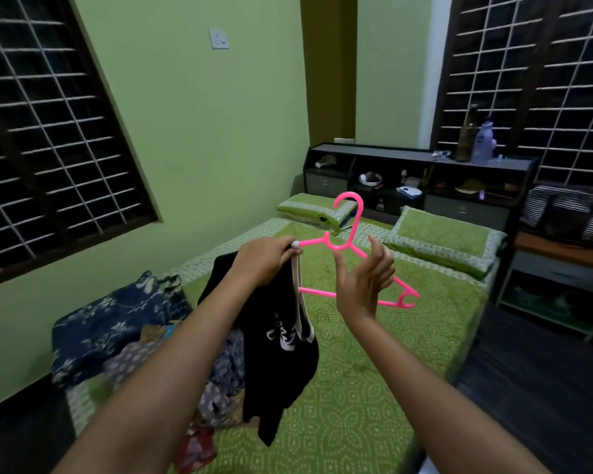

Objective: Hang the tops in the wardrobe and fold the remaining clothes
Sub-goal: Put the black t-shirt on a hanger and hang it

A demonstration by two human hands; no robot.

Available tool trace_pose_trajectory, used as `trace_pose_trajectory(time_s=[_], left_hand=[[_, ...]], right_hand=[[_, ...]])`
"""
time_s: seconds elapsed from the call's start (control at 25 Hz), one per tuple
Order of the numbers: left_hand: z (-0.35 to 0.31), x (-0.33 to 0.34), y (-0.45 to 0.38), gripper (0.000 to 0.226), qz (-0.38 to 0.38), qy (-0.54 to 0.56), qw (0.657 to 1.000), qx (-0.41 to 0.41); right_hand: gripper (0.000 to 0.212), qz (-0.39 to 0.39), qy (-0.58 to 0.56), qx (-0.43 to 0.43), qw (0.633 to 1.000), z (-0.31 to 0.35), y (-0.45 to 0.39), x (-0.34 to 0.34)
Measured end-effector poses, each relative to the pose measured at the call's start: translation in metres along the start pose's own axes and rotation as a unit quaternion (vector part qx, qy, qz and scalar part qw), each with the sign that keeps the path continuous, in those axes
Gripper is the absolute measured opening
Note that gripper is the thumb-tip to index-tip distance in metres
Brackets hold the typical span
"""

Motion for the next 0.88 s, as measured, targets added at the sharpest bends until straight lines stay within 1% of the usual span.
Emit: trace_pose_trajectory(time_s=[0.04,0.08,0.12,0.16,0.2,0.24,0.28,0.36,0.4,0.48,0.56,0.6,0.64,0.68,0.72,0.76,0.8,0.84,0.88], left_hand=[[-0.010,0.003,-0.012,0.028,0.002,0.019,1.000,-0.002],[-0.024,0.006,-0.026,0.027,0.002,0.037,0.999,-0.002],[-0.039,0.008,-0.039,0.027,0.000,0.051,0.999,0.002],[-0.059,0.010,-0.055,0.028,-0.005,0.057,0.998,0.008],[-0.079,0.011,-0.070,0.029,-0.012,0.057,0.998,0.014],[-0.098,0.012,-0.084,0.030,-0.019,0.056,0.998,0.018],[-0.117,0.013,-0.098,0.030,-0.026,0.055,0.998,0.020],[-0.149,0.017,-0.128,0.028,-0.036,0.059,0.997,0.016],[-0.162,0.021,-0.141,0.027,-0.039,0.065,0.997,0.013],[-0.187,0.034,-0.168,0.027,-0.043,0.085,0.995,0.017],[-0.215,0.052,-0.194,0.027,-0.038,0.116,0.992,0.026],[-0.229,0.062,-0.206,0.027,-0.038,0.131,0.990,0.029],[-0.243,0.070,-0.217,0.026,-0.043,0.142,0.988,0.030],[-0.256,0.075,-0.228,0.025,-0.052,0.152,0.987,0.028],[-0.266,0.079,-0.238,0.025,-0.065,0.163,0.984,0.024],[-0.278,0.081,-0.250,0.026,-0.076,0.180,0.980,0.022],[-0.285,0.084,-0.260,0.026,-0.084,0.195,0.977,0.020],[-0.290,0.087,-0.270,0.026,-0.085,0.203,0.975,0.024],[-0.296,0.095,-0.280,0.025,-0.079,0.201,0.976,0.036]], right_hand=[[0.050,0.018,-0.003,-0.015,1.000,-0.008,-0.004,0.003],[0.044,0.062,-0.009,-0.036,0.997,-0.013,-0.010,0.011],[0.041,0.125,-0.007,-0.056,0.991,-0.015,-0.014,0.024],[0.040,0.178,0.004,-0.069,0.982,-0.022,-0.019,0.035],[0.038,0.210,0.009,-0.069,0.975,-0.031,-0.024,0.041],[0.034,0.217,-0.006,-0.056,0.975,-0.042,-0.032,0.042],[0.031,0.205,-0.036,-0.034,0.978,-0.055,-0.044,0.035],[0.029,0.153,-0.066,-0.012,0.986,-0.087,-0.072,0.012],[0.030,0.130,-0.054,-0.029,0.990,-0.101,-0.086,-0.002],[0.028,0.115,-0.038,-0.087,0.989,-0.132,-0.109,-0.023],[0.019,0.143,-0.042,-0.121,0.981,-0.172,-0.124,-0.037],[0.017,0.181,-0.037,-0.116,0.976,-0.194,-0.130,-0.039],[0.019,0.242,-0.025,-0.090,0.966,-0.218,-0.132,-0.036],[0.027,0.323,0.006,-0.044,0.945,-0.248,-0.130,-0.031],[0.037,0.412,0.065,0.008,0.909,-0.281,-0.122,-0.028],[0.046,0.487,0.148,0.055,0.859,-0.323,-0.114,-0.035],[0.052,0.538,0.229,0.095,0.806,-0.364,-0.106,-0.052],[0.054,0.554,0.292,0.122,0.770,-0.399,-0.106,-0.076],[0.051,0.540,0.336,0.138,0.759,-0.429,-0.116,-0.102]])
Point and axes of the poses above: each hand's wrist, its own y-axis away from the middle knuckle, its own x-axis out of the palm, z = x × y, the point moved 10 cm from there along -y, towards the middle knuckle, and after that the axes turned 6 degrees about -y, right-handed, at the moved point
